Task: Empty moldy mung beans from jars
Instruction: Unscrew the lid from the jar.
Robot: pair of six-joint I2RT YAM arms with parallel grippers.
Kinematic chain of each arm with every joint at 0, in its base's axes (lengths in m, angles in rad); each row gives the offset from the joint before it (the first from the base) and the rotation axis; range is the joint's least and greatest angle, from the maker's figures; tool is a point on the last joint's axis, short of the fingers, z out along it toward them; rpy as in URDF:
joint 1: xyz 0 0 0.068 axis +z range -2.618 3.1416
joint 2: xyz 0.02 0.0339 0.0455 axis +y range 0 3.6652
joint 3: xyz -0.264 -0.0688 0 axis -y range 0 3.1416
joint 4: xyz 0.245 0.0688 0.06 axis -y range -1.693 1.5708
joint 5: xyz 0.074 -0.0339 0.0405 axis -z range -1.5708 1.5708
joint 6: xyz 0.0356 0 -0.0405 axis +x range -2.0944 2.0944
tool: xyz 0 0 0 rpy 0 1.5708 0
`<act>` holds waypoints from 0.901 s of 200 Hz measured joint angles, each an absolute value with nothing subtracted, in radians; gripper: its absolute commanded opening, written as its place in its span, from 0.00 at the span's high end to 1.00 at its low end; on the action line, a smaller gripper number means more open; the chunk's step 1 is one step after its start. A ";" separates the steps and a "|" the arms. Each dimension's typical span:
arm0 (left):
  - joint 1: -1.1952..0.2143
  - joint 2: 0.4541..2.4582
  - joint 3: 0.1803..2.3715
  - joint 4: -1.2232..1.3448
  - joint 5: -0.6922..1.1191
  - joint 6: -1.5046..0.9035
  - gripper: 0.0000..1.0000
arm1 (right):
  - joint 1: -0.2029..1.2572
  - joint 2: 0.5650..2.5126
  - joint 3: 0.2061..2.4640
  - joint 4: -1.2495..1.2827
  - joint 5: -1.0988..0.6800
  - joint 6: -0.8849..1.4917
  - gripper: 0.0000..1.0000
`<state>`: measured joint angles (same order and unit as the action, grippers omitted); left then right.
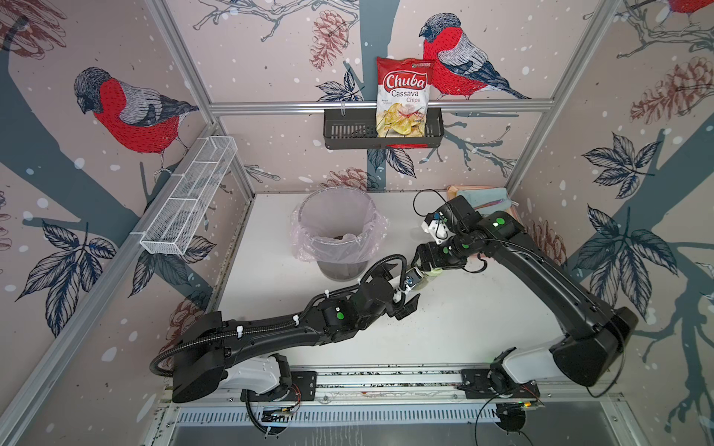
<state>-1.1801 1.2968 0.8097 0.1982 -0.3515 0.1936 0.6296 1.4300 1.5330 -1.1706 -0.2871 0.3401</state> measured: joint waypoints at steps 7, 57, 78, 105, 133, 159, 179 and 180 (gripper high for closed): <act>-1.180 1.304 0.814 0.208 -0.356 0.184 0.03 | 0.630 1.428 1.535 -1.172 -0.291 0.340 0.55; -1.180 1.315 0.817 0.249 -0.368 0.159 0.03 | 0.629 1.415 1.537 -1.178 -0.303 0.340 0.55; -1.180 1.309 0.817 0.248 -0.340 0.158 0.03 | 0.640 1.409 1.537 -1.179 -0.306 0.339 0.56; -1.166 1.267 0.817 0.239 -0.250 0.165 0.03 | 0.657 1.385 1.533 -1.174 -0.311 0.334 0.56; -1.098 1.211 0.809 0.221 -0.147 0.165 0.03 | 0.661 1.362 1.512 -1.158 -0.313 0.317 0.56; -1.067 1.173 0.794 0.187 -0.071 0.187 0.03 | 0.681 1.356 1.506 -1.134 -0.319 0.312 0.56; -1.061 1.166 0.803 0.143 0.001 0.215 0.03 | 0.693 1.350 1.507 -1.120 -0.329 0.295 0.56; -1.060 1.166 0.803 0.142 0.002 0.216 0.03 | 0.693 1.350 1.507 -1.119 -0.329 0.293 0.56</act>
